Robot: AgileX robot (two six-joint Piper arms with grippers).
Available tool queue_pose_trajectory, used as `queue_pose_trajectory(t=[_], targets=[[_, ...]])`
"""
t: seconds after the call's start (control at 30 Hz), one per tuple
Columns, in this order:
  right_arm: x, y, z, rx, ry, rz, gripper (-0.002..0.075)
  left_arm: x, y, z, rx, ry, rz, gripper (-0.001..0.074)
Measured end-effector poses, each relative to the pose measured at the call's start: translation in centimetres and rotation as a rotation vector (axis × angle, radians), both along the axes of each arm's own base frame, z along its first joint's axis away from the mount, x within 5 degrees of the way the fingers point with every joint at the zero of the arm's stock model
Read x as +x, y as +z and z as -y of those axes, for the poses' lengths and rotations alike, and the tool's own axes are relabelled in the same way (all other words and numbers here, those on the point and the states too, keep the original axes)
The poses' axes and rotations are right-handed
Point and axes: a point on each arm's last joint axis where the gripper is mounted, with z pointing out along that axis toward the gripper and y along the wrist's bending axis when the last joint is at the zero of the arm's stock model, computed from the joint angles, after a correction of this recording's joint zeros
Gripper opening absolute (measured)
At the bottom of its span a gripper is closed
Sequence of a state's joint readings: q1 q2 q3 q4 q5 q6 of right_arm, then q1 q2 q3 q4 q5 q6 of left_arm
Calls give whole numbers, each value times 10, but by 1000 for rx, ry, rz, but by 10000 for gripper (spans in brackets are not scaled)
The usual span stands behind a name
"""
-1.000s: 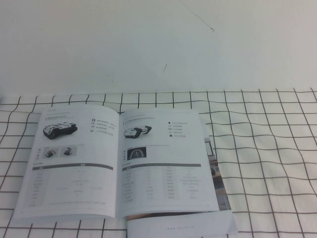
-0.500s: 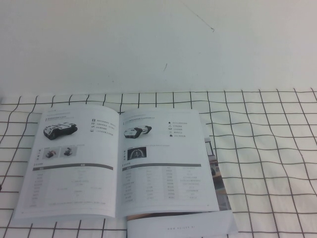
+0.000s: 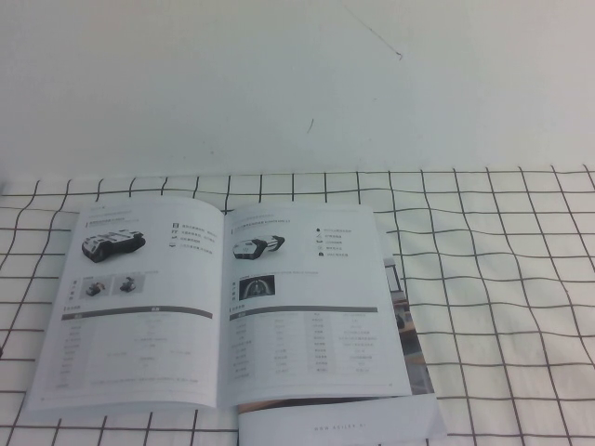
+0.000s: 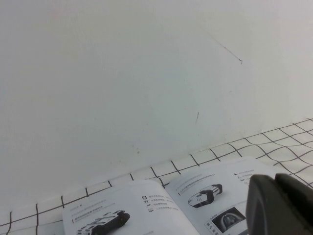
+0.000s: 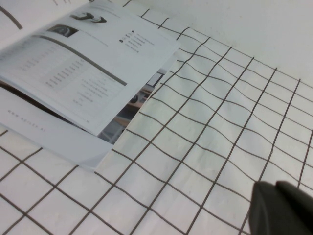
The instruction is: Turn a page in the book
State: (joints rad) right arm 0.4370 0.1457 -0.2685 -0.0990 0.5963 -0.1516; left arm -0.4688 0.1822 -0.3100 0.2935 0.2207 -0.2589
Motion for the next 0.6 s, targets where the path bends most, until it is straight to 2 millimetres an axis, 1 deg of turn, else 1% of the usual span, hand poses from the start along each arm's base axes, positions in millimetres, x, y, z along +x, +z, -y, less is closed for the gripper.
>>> queue_pose_trajectory(t=[0.23, 0.37, 0.5, 0.6], targets=[[0, 0, 0, 1, 0, 2, 1, 0, 0, -1, -2, 10, 1, -3], [0, 0, 0, 1, 0, 2, 1, 0, -5, -7, -4, 116, 4, -3], [0, -2, 0, -1, 0, -2, 1, 0, -21, -15, -38, 252, -13, -3], [1, -4, 0, -3, 1, -6, 1, -2, -40, -19, -95, 322, -37, -3]])
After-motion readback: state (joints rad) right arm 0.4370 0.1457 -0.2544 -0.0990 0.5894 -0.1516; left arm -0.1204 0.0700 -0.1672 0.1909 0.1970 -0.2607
